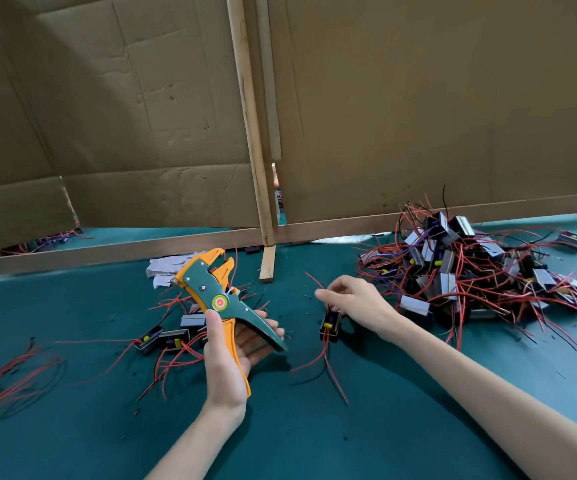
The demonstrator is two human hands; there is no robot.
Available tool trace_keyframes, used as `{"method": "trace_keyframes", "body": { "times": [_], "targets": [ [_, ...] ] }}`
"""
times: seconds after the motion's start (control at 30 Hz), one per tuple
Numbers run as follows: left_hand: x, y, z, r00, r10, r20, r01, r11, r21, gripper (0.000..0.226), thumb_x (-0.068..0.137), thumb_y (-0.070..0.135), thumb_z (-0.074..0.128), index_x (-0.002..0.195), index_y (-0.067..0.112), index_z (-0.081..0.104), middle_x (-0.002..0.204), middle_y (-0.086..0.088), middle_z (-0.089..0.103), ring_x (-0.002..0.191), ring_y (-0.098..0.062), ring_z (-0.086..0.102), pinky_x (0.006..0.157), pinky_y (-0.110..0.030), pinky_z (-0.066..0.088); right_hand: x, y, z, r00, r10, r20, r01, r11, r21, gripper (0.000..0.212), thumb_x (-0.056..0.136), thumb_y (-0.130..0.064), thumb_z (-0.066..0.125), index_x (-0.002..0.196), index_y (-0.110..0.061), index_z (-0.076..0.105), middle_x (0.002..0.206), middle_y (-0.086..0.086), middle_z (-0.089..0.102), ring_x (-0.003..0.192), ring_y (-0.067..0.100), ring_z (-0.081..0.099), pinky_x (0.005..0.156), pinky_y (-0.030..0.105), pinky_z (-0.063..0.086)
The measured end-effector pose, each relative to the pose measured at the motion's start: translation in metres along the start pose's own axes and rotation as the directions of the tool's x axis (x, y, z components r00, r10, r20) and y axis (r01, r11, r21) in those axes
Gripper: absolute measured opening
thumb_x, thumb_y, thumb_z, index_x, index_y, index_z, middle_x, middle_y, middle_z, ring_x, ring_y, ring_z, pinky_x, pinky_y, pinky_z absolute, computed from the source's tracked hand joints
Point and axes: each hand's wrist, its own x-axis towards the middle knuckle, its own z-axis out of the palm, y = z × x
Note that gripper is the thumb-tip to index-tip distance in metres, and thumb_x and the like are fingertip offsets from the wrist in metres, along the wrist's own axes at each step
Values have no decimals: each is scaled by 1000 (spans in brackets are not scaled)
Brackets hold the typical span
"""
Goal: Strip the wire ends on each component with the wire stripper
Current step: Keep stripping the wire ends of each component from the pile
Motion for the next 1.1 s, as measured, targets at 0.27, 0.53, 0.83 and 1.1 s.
{"method": "trace_keyframes", "body": {
  "times": [0.27, 0.53, 0.83, 1.1],
  "targets": [
    [-2, 2, 1, 997, -37, 70, 37, 999, 1, 83, 81, 68, 30, 99, -6, 62, 89, -28, 68, 82, -39, 69, 67, -36, 58, -6, -5, 2, 986, -165, 13, 162, 977, 141, 18, 94, -8, 61, 92, -20, 75, 90, -4, 72, 84, 5, 64, 85, 20, 47],
    [-6, 7, 2, 921, -266, 284, 255, 964, 76, 85, 77, 70, 33, 98, -5, 66, 91, -29, 66, 85, -42, 67, 76, -46, 57, -26, -9, -19, 983, -160, 89, 98, 871, 482, 24, 99, -10, 51, 79, -14, 65, 69, -5, 65, 69, 7, 61, 75, 19, 46],
    [-12, 11, 5, 825, -379, 420, 367, 923, 113, 85, 80, 68, 27, 87, -3, 72, 88, -30, 64, 79, -41, 66, 72, -45, 56, -45, -33, -31, 969, -206, 136, 68, 751, 657, 24, 82, -33, 63, 69, -14, 65, 46, -3, 33, 49, 13, 45, 79, 31, 54],
    [-15, 13, 4, 775, -429, 463, 410, 900, 148, 88, 82, 74, 33, 97, -7, 64, 89, -30, 63, 82, -42, 65, 75, -46, 54, -51, -39, -34, 922, -252, 294, -65, 646, 760, 24, 90, -21, 52, 71, -12, 41, 83, 18, 71, 75, 26, 69, 79, 35, 57]
  ]
}}
